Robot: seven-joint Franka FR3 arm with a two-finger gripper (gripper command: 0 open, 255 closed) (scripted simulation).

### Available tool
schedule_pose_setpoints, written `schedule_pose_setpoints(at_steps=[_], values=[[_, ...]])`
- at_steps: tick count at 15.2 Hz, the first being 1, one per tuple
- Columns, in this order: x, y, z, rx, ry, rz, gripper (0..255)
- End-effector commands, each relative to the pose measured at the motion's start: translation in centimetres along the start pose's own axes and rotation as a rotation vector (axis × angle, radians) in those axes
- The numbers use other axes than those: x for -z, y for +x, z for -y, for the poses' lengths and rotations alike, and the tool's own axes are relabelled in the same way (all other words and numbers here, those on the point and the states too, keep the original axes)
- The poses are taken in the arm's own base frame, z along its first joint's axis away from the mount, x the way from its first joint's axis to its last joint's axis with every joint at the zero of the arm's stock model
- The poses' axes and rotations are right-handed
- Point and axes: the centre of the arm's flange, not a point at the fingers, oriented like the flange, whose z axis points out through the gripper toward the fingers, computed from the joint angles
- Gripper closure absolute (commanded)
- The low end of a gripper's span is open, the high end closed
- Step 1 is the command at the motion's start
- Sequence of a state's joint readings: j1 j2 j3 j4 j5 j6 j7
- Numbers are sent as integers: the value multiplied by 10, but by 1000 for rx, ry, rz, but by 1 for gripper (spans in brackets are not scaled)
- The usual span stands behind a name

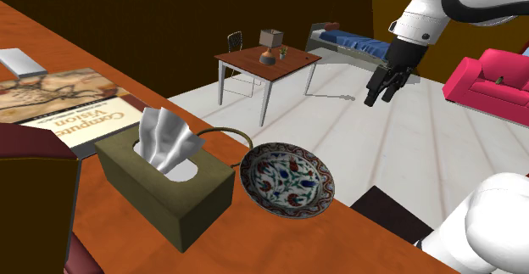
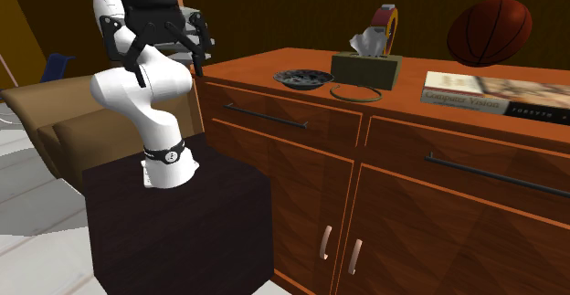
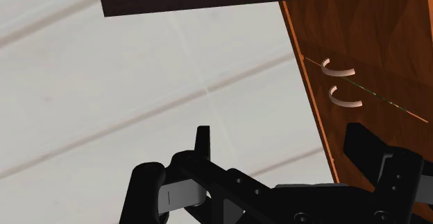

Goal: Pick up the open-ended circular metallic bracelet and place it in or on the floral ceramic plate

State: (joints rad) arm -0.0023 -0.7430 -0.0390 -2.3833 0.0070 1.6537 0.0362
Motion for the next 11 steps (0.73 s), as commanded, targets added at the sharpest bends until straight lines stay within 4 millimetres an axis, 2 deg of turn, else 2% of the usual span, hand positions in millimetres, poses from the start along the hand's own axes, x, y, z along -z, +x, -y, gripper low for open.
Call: schedule_pose_setpoints(at_steps=[1, 11], values=[[0, 0, 0, 0, 0, 0, 0], [-19, 30, 128, -21, -6, 9, 0]])
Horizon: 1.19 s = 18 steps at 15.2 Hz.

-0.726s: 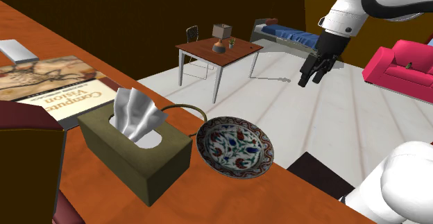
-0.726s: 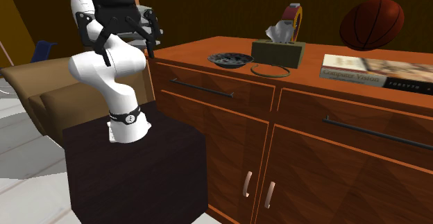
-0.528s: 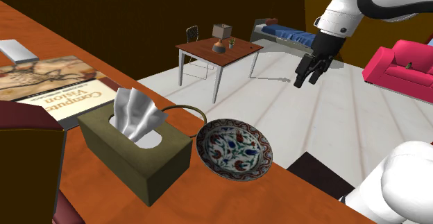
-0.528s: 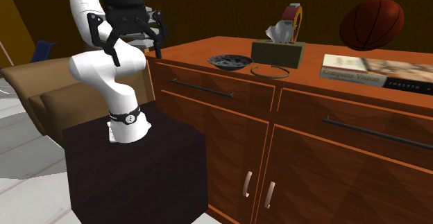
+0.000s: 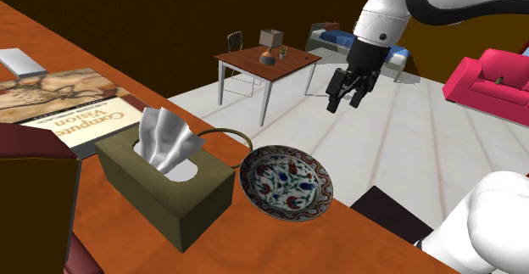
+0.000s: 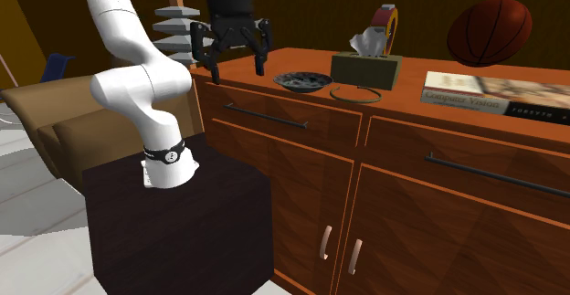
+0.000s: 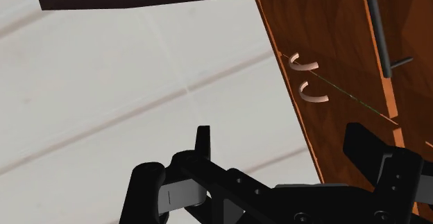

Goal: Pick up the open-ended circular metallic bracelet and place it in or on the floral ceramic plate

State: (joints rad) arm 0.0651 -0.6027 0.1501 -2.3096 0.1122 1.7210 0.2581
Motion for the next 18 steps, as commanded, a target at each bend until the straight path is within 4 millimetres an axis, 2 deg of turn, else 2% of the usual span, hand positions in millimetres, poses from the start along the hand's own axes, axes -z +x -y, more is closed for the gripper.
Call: schedule_pose_setpoints(at_steps=[1, 17, 18], values=[[-6, 7, 25, -6, 0, 2, 0], [-36, 57, 230, -40, -9, 17, 0], [-37, 59, 234, -41, -9, 17, 0]])
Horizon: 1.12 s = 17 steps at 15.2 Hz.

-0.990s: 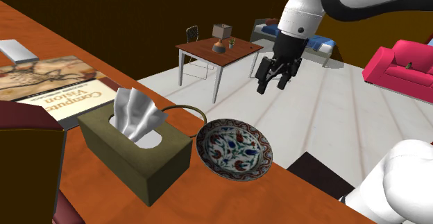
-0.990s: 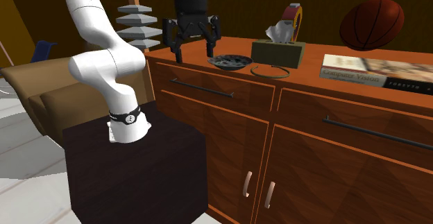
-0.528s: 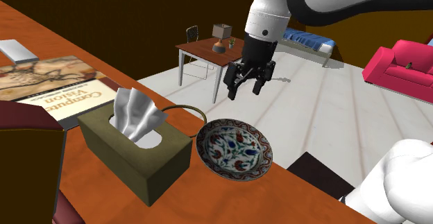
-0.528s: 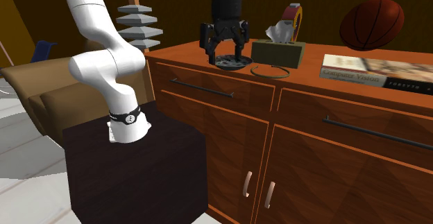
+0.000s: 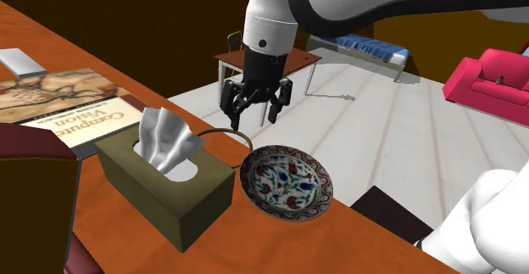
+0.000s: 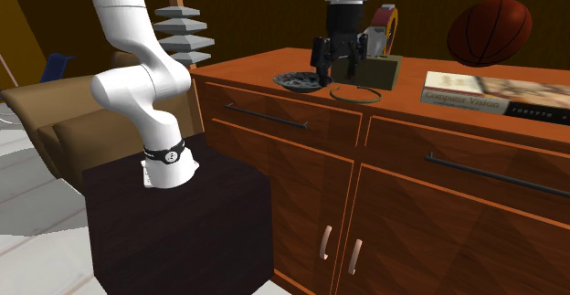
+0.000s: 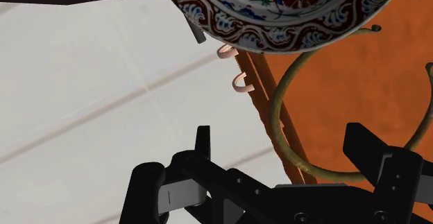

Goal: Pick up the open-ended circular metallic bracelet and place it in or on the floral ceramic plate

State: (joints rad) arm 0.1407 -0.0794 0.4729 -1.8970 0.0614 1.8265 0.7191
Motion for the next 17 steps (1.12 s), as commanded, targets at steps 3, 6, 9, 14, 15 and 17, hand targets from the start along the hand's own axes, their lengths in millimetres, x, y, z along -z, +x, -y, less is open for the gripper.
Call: schedule_pose_setpoints(at_steps=[3, 6, 9, 14, 15, 17], values=[[-15, 1, 8, -3, 0, 0, 0], [-31, 1, 8, -3, 0, 0, 0], [-39, 1, 8, -3, 0, 0, 0], [-39, 1, 8, -3, 0, 0, 0], [-39, 1, 8, -3, 0, 0, 0], [-39, 1, 8, -3, 0, 0, 255]])
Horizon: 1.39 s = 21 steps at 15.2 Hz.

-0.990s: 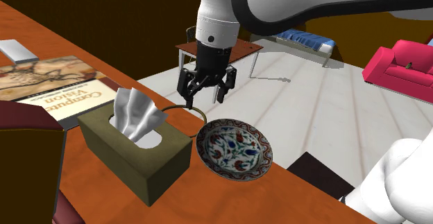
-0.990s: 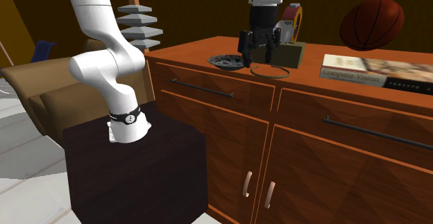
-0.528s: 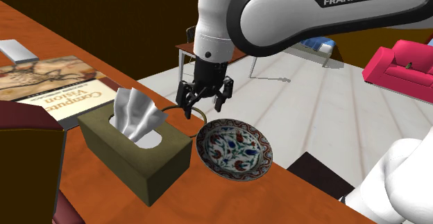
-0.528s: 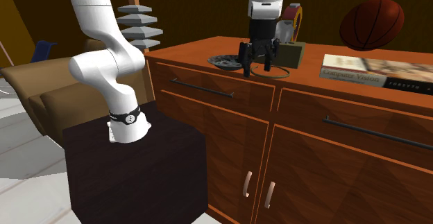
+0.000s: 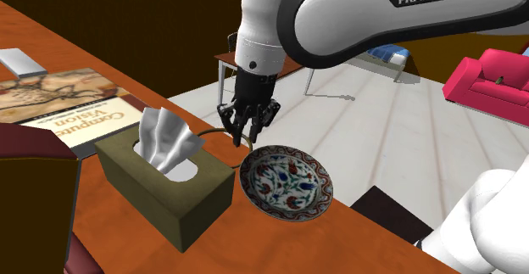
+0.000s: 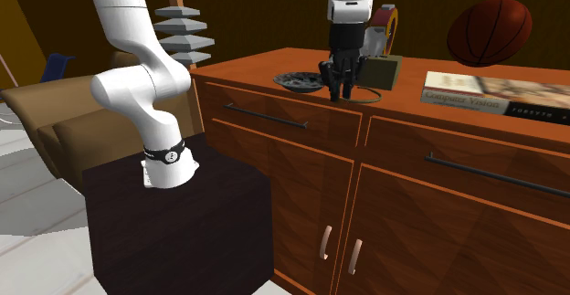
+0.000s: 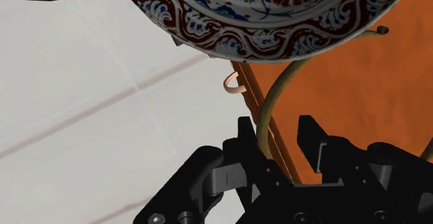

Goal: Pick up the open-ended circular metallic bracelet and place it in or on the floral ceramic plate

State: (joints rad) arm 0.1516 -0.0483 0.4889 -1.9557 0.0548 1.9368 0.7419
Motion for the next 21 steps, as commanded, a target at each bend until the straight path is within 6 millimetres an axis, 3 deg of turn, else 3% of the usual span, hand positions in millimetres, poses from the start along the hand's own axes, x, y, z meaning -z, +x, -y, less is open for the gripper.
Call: schedule_pose_setpoints(at_steps=[1, 8, 21], values=[[-6, 2, -5, -5, -19, 13, 255], [-5, 2, -5, -5, -19, 13, 255], [63, 1, -2, -5, -19, 13, 255]])
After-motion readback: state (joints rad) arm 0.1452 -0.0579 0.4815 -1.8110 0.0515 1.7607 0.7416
